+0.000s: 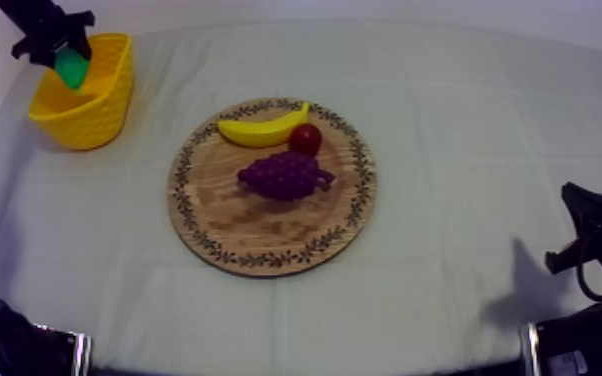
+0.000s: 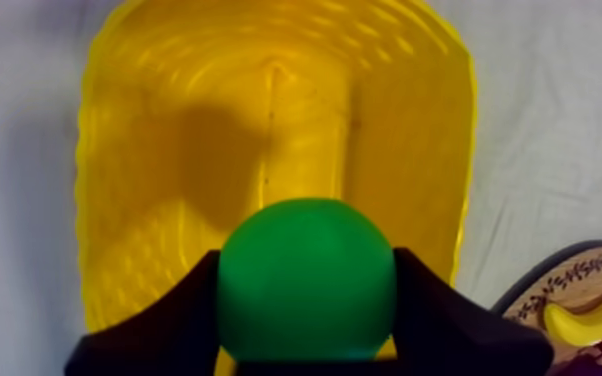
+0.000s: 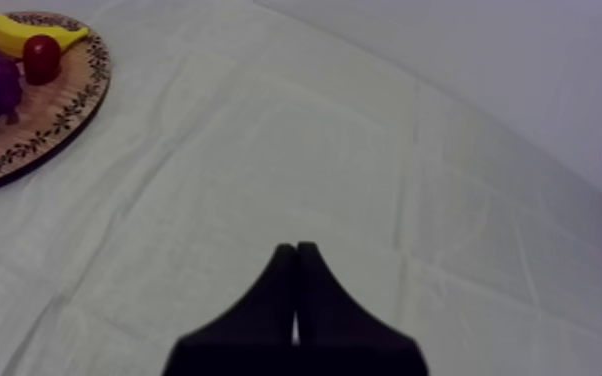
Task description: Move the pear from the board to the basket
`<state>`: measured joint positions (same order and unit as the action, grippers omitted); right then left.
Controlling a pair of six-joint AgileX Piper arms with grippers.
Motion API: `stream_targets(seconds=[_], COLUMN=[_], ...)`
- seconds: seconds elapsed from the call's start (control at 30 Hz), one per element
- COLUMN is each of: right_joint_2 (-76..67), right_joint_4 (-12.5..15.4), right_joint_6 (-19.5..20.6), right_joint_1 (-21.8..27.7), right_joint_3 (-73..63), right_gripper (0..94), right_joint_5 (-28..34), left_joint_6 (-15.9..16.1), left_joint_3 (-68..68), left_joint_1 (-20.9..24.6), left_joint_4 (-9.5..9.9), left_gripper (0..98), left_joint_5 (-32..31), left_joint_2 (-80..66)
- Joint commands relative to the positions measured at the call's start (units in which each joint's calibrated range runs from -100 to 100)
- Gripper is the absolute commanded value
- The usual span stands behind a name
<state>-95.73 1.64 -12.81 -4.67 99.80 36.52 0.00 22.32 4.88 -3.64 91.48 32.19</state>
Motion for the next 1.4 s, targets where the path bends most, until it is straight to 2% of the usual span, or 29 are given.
stream_targets(seconds=[0.0,0.2,0.43,0.67,0.8,0.9,1.37], right_joint_2=[0.0,0.0,0.0,0.0,0.0,0.0,0.0], right_joint_4=[0.0,0.0,0.0,0.0,0.0,0.0,0.0], right_joint_6=[0.0,0.0,0.0,0.0,0.0,0.0,0.0], right_joint_1=[0.0,0.0,0.0,0.0,0.0,0.0,0.0], right_joint_3=[0.0,0.0,0.0,0.0,0.0,0.0,0.0], right_gripper=[0.2,0.2,0.2,0.2,0.2,0.2,0.2], right_joint_5=[0.0,0.0,0.0,0.0,0.0,0.0,0.0], left_joint_6=[0.1,-0.2,-0.4,-0.3,0.0,0.2,0.6], left_joint_3=[0.8,3.3,4.8,5.9,5.5,5.3,2.7], left_joint_1=[0.0,0.3,1.0,1.2,1.2,1.2,1.2], left_joint_4=[-0.04,-0.04,-0.08,-0.08,-0.18,-0.22,-0.28], left_gripper=[39.9,41.1,48.0,69.4,85.6,92.3,95.9], left_joint_5=[0.0,-0.2,-1.0,-1.2,-1.1,-0.9,-0.5], left_joint_2=[1.7,6.0,9.8,11.4,11.6,11.6,9.4])
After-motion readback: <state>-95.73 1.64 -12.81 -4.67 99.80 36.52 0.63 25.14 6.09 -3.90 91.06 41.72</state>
